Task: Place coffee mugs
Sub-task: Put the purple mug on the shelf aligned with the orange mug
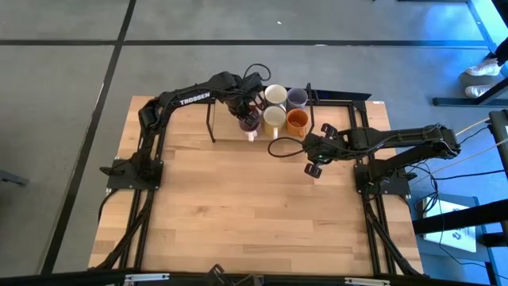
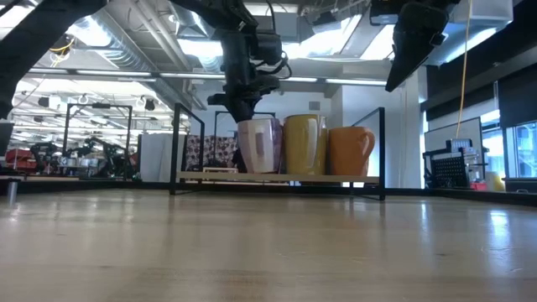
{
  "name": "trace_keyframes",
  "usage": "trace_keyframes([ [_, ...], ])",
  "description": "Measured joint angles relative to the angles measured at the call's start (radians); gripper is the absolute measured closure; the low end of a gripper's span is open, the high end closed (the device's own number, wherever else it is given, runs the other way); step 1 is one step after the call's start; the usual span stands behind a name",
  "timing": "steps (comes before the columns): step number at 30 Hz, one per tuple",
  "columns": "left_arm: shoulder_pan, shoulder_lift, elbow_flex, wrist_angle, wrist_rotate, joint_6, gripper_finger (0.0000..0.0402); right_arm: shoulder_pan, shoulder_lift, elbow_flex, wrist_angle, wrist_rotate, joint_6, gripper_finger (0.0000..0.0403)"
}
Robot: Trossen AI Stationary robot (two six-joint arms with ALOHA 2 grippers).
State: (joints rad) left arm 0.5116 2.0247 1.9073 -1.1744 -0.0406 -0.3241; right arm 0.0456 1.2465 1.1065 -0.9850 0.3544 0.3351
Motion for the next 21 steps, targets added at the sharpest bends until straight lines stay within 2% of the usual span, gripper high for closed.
trace_keyframes([
  [12, -0.001, -0.001, -0.025, 0.029, 0.003, -0.006, 0.0386, 0.0, 0.0, 0.0, 0.01, -0.007, 0.0, 0.0306],
  [21, -0.002, 0.0, -0.026, 0.036, 0.009, -0.006, 0.0317, 0.0, 0.0, 0.0, 0.01, -0.007, 0.0, 0.0306],
])
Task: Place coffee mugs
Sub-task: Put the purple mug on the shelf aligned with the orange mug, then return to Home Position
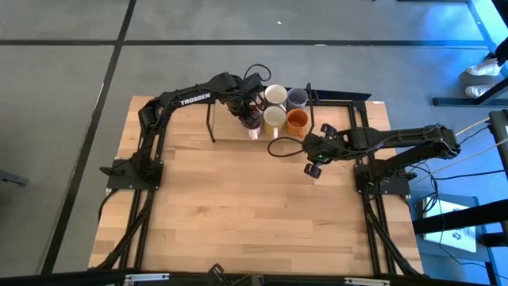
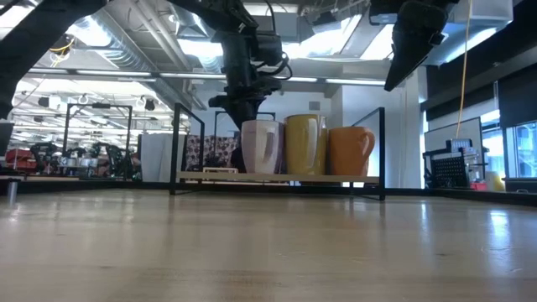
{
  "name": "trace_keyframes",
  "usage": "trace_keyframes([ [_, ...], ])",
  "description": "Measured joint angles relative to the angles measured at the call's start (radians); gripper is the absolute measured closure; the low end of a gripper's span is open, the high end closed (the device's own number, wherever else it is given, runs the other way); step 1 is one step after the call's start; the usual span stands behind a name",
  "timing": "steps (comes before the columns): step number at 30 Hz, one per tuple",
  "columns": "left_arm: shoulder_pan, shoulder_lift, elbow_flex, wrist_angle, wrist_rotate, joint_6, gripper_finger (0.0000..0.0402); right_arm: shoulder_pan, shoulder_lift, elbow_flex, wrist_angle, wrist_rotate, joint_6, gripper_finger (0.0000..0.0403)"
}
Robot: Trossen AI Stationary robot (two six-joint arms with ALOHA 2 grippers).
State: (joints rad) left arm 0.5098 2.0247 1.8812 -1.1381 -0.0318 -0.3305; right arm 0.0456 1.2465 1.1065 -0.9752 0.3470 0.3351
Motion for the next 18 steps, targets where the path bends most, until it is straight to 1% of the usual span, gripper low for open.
trace_keyframes([
  [3, 0.001, 0.0, 0.0, 0.0, 0.012, 0.0, 0.0301, 0.0, 0.0, 0.0, 0.0, 0.0, 0.0, 0.0306],
  [7, 0.001, -0.004, 0.008, -0.01, 0.025, 0.02, 0.0296, 0.0, 0.0, 0.0, -0.001, 0.0, 0.0, 0.0306],
  [14, 0.001, -0.007, 0.114, -0.137, 0.016, 0.072, 0.0295, 0.0, 0.0, 0.0, -0.002, 0.0, 0.0, 0.0306],
  [18, -0.007, -0.01, 0.192, -0.166, 0.007, 0.118, 0.0295, 0.0, 0.0, 0.0, -0.002, 0.0, 0.0, 0.0306],
])
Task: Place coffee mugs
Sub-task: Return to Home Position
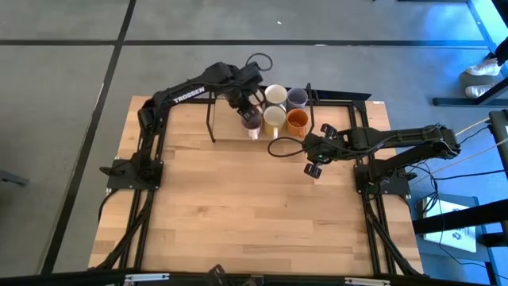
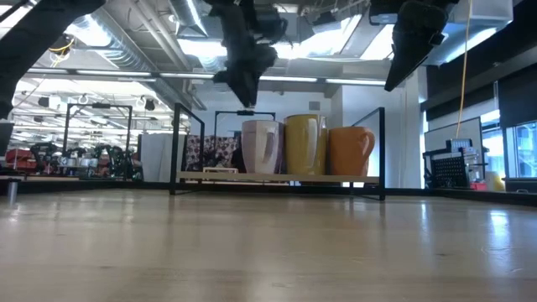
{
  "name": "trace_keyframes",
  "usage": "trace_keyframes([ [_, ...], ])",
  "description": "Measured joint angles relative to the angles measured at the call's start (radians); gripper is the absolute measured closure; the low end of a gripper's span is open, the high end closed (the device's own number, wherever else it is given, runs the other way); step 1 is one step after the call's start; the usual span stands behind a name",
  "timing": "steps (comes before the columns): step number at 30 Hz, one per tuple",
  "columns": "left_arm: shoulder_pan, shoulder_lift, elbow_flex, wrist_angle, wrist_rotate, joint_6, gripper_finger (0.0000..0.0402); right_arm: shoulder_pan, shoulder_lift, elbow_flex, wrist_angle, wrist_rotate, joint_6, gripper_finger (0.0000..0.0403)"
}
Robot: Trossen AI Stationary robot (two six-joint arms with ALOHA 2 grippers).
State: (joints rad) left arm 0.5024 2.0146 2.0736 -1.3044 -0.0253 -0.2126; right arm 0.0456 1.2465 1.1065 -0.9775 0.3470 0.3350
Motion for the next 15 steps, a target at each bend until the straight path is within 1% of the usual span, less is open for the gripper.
trace_keyframes([
  [4, -0.028, -0.001, 0.091, -0.018, -0.063, 0.065, 0.0295, 0.0, 0.0, 0.0, 0.003, -0.008, -0.003, 0.0306],
  [6, -0.048, -0.014, 0.121, -0.017, -0.07, 0.125, 0.0295, 0.0, -0.007, 0.0, 0.011, -0.019, -0.017, 0.0306],
  [11, -0.135, -0.077, 0.121, 0.009, -0.076, 0.2, 0.0299, -0.002, -0.069, 0.0, 0.088, -0.075, -0.075, 0.0306],
  [13, -0.175, -0.116, 0.096, 0.04, -0.085, 0.227, 0.0306, -0.004, -0.11, -0.001, 0.137, -0.1, -0.098, 0.0306],
  [15, -0.208, -0.166, 0.047, 0.094, -0.08, 0.259, 0.0317, -0.018, -0.16, -0.021, 0.192, -0.148, -0.123, 0.0309],
])
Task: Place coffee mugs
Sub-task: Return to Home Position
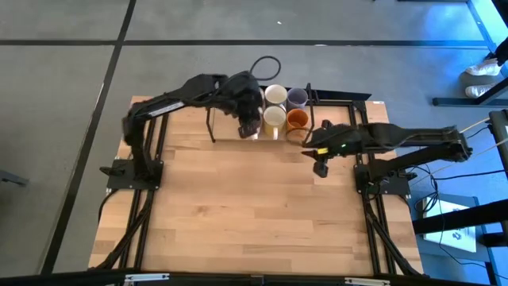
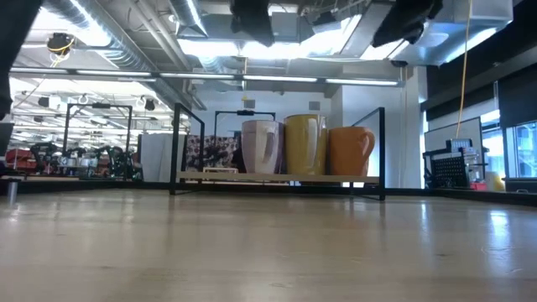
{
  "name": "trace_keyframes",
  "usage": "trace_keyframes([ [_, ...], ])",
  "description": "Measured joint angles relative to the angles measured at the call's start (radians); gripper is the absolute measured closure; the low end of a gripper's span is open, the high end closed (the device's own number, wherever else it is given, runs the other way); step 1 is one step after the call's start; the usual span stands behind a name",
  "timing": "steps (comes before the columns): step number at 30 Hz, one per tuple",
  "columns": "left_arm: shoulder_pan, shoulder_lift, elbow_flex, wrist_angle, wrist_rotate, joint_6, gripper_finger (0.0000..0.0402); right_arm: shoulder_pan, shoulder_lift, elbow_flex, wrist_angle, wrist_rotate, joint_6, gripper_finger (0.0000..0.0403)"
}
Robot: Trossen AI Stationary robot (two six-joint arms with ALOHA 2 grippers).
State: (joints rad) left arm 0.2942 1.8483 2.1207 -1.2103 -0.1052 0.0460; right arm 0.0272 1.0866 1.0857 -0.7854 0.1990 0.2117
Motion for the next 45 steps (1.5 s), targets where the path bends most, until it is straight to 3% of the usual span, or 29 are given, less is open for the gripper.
trace_keyframes([
  [8, -0.081, -0.307, -0.442, 0.442, 0.179, 0.037, 0.0376, -0.097, -0.284, -0.271, 0.406, -0.258, -0.003, 0.039],
  [12, -0.129, -0.469, -0.655, 0.634, 0.185, 0.037, 0.0397, -0.126, -0.439, -0.4, 0.597, -0.325, 0.046, 0.0389],
  [16, -0.152, -0.611, -0.843, 0.767, 0.165, -0.018, 0.0396, -0.126, -0.575, -0.491, 0.739, -0.293, 0.051, 0.038],
  [22, -0.157, -0.733, -1.005, 0.78, 0.102, -0.066, 0.0387, -0.127, -0.706, -0.53, 0.654, -0.198, 0.046, 0.0384],
  [26, -0.158, -0.747, -1.021, 0.79, 0.123, -0.108, 0.0389, -0.126, -0.746, -0.53, 0.664, -0.209, 0.032, 0.0384],
  [29, -0.166, -0.749, -1.053, 0.88, 0.24, -0.013, 0.0393, -0.126, -0.747, -0.54, 0.67, -0.217, -0.003, 0.0384],
  [32, -0.172, -0.769, -1.146, 0.966, 0.308, -0.009, 0.0394, -0.126, -0.754, -0.583, 0.671, -0.212, 0.002, 0.0384],
  [40, -0.172, -0.919, -1.446, 1.296, 0.298, -0.101, 0.0395, -0.126, -0.81, -0.774, 0.826, -0.243, 0.072, 0.0384],
  [45, -0.172, -1.045, -1.584, 1.366, 0.228, -0.149, 0.0395, -0.126, -0.843, -0.855, 0.911, -0.226, 0.069, 0.0384],
])
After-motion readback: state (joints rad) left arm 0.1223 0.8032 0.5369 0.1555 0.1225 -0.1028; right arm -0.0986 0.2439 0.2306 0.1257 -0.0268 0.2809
